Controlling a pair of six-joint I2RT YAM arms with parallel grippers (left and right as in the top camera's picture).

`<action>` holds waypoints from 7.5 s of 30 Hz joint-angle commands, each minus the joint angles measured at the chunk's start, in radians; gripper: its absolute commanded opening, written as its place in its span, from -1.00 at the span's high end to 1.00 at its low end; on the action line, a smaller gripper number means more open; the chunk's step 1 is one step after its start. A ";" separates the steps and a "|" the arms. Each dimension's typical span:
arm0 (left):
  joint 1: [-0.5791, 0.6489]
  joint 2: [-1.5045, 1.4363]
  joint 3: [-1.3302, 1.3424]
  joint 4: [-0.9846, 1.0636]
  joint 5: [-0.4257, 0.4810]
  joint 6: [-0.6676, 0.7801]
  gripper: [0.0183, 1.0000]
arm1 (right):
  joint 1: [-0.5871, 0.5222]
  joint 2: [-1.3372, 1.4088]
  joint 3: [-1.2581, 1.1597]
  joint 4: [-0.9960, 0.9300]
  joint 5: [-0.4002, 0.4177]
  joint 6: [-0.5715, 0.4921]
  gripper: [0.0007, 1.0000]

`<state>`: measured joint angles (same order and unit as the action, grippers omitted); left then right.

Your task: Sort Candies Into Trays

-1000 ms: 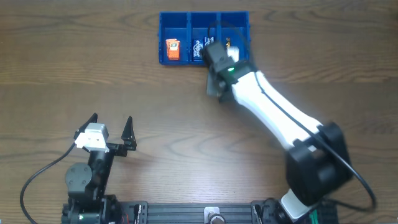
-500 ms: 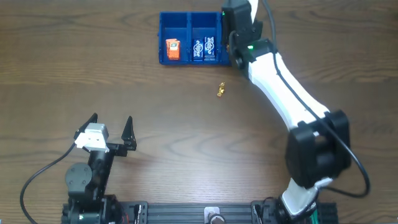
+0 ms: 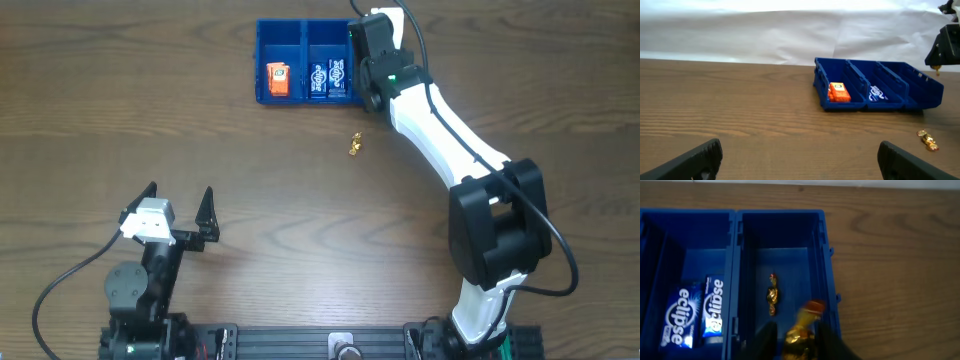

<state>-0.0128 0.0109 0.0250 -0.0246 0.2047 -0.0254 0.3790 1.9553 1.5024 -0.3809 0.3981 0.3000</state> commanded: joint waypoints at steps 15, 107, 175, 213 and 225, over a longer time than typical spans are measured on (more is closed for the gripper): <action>0.006 -0.005 -0.020 -0.031 0.018 0.003 -1.00 | 0.035 -0.080 0.005 -0.177 -0.055 0.102 -1.00; 0.006 -0.005 -0.020 -0.031 0.018 0.003 -1.00 | -0.018 -0.146 0.061 -0.062 -0.029 0.008 0.76; 0.006 -0.005 -0.020 -0.031 0.018 0.003 -1.00 | -0.415 -1.037 -0.824 0.204 -0.265 -0.121 -1.00; 0.006 -0.005 -0.020 -0.031 0.018 0.003 -1.00 | -0.386 -1.952 -1.481 0.273 -0.356 -0.200 -1.00; 0.006 -0.005 -0.020 -0.031 0.018 0.003 -1.00 | -0.386 -1.952 -1.495 0.301 -0.356 -0.200 -1.00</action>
<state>-0.0128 0.0109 0.0250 -0.0246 0.2047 -0.0254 -0.0113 0.0082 0.0174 -0.0818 0.0509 0.1127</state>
